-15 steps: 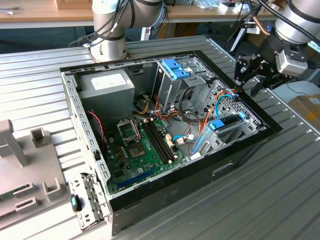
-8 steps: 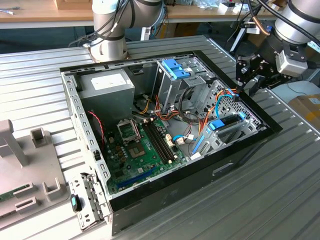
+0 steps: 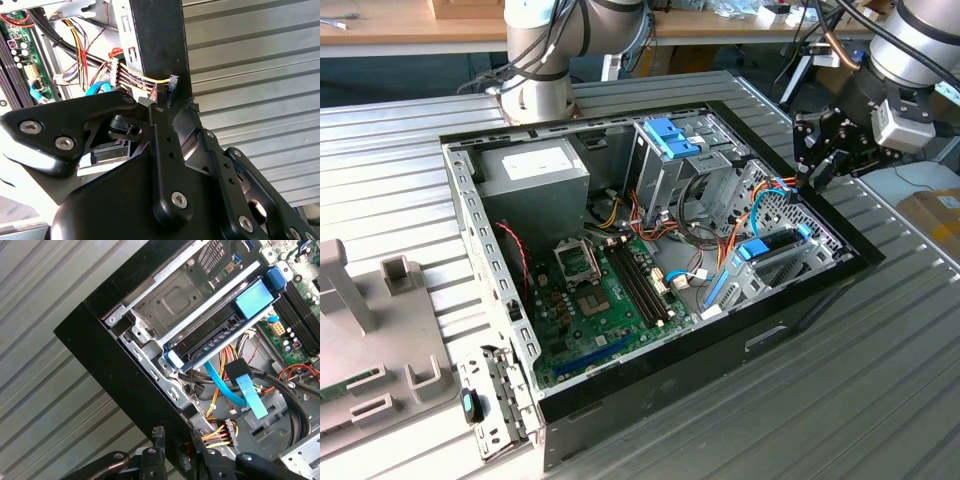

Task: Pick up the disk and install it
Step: 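Insert the first disk wire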

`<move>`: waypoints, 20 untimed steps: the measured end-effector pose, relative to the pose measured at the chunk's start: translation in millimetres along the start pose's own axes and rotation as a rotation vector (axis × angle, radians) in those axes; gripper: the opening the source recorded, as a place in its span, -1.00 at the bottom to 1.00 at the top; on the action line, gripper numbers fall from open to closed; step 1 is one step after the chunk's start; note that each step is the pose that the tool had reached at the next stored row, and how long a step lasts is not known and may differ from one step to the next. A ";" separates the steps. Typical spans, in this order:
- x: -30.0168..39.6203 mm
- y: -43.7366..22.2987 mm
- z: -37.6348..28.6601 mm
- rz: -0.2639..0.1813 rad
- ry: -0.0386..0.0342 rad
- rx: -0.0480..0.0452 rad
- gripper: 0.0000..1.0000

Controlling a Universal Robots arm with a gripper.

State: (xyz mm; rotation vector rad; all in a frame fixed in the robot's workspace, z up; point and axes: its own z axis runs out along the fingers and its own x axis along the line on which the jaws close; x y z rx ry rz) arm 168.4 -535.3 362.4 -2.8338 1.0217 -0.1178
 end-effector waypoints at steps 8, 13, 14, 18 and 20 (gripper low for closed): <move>0.0 0.0 0.0 0.000 0.0001 0.0000 -0.36; 0.0 0.0 -0.2 0.000 0.0002 -0.0002 -0.55; 0.0 0.0 -0.2 0.000 0.0002 -0.0002 -0.65; 0.0 0.0 -0.1 0.000 0.0001 0.0000 -0.65; 0.0 0.0 -0.1 -0.001 0.0001 -0.0001 -0.65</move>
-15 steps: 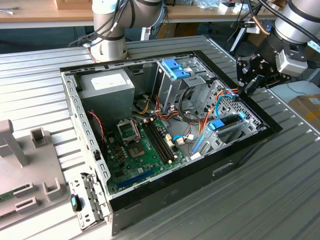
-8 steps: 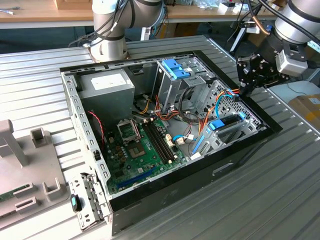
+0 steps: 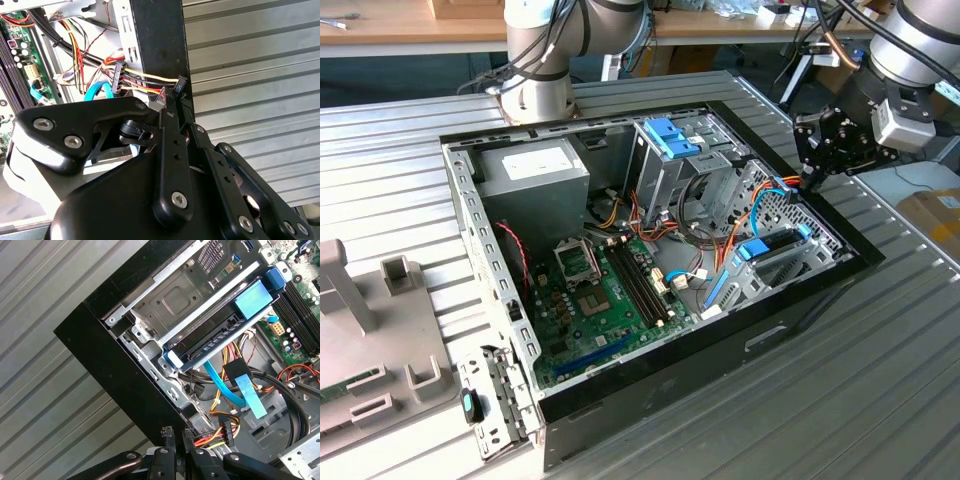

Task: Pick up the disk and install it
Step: 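Insert the first disk wire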

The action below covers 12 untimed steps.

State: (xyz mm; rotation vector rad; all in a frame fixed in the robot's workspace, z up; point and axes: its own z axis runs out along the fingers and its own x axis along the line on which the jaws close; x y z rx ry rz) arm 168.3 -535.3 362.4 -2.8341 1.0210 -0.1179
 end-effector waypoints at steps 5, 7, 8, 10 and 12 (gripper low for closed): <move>0.1 -0.7 -4.4 0.000 -0.0005 0.0007 -0.65; 0.1 -0.7 -4.6 0.000 -0.0003 0.0003 -0.65; 0.1 -0.7 -4.6 0.000 -0.0003 0.0004 -0.65; 0.2 -0.7 -4.7 0.000 -0.0003 0.0004 -0.66; 0.1 -0.7 -4.8 0.000 -0.0003 0.0004 -0.66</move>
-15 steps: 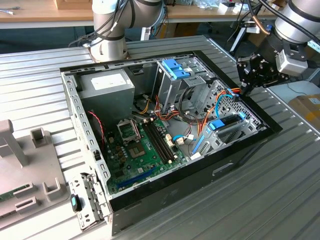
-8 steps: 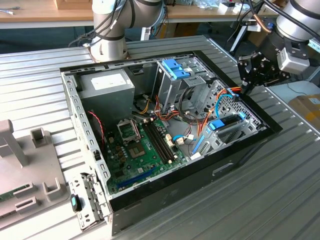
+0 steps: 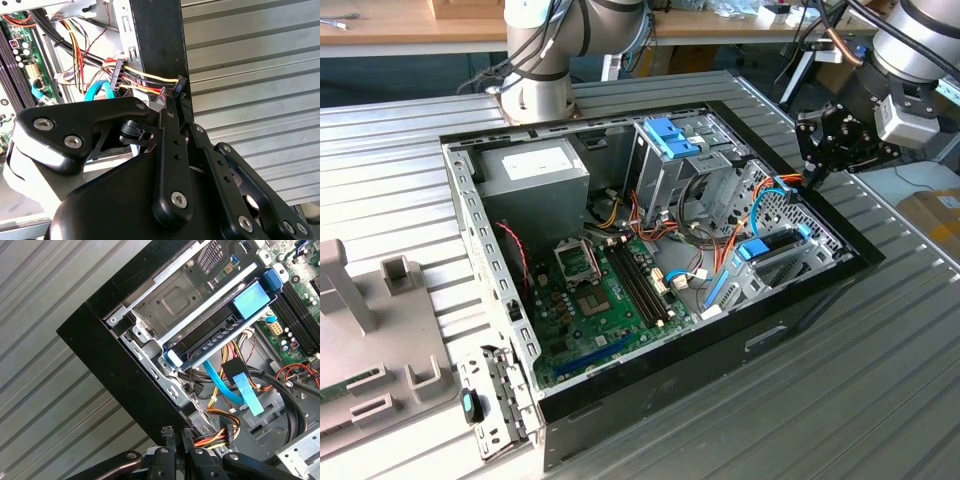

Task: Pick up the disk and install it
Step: 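Insert the first disk wire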

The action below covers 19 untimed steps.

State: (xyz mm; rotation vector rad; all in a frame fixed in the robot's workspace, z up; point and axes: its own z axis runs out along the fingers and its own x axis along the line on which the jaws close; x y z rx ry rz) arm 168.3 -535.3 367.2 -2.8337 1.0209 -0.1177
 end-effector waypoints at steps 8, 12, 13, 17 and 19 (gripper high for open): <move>-0.8 -0.1 -7.3 0.000 0.0040 0.0055 -0.66; -2.0 1.3 -8.8 -0.001 0.0075 0.0088 -0.66; -3.1 2.4 -8.9 -0.001 0.0081 0.0094 -0.66; -13.6 11.9 -10.6 -0.002 0.0151 0.0152 -0.66; -22.2 20.0 -12.1 -0.002 0.0198 0.0191 -0.66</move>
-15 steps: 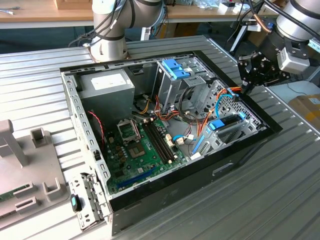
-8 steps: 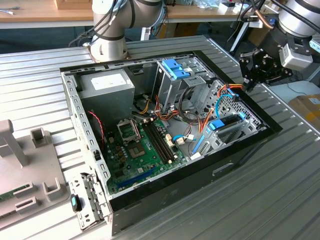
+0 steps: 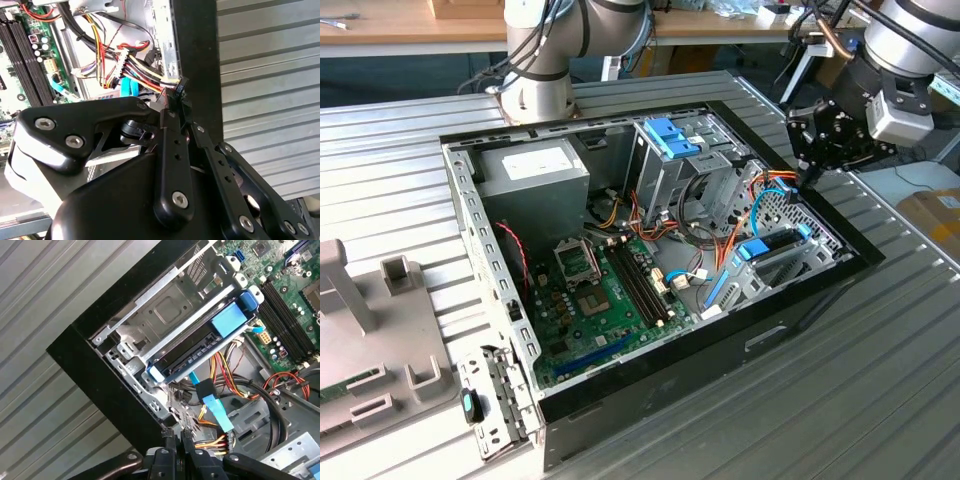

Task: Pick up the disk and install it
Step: 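Insert the first disk wire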

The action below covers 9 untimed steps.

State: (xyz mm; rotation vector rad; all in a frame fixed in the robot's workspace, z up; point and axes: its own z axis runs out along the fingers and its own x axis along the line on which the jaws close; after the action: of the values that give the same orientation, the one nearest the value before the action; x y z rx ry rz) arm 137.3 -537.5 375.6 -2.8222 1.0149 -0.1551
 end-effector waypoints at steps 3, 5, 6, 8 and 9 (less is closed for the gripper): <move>-8.0 9.9 -1.7 0.048 0.0139 -0.0017 -0.66; -8.0 10.0 -1.7 0.048 0.0139 -0.0017 -0.66; -8.0 10.0 -1.6 0.048 0.0139 -0.0016 -0.66; -10.9 12.8 -2.2 0.050 0.0141 -0.0016 -0.66; -13.6 15.4 -2.6 0.051 0.0143 -0.0017 -0.66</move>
State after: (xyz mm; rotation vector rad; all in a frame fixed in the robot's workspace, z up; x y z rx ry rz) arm 116.9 -540.8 375.0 -2.7978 1.0888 -0.1693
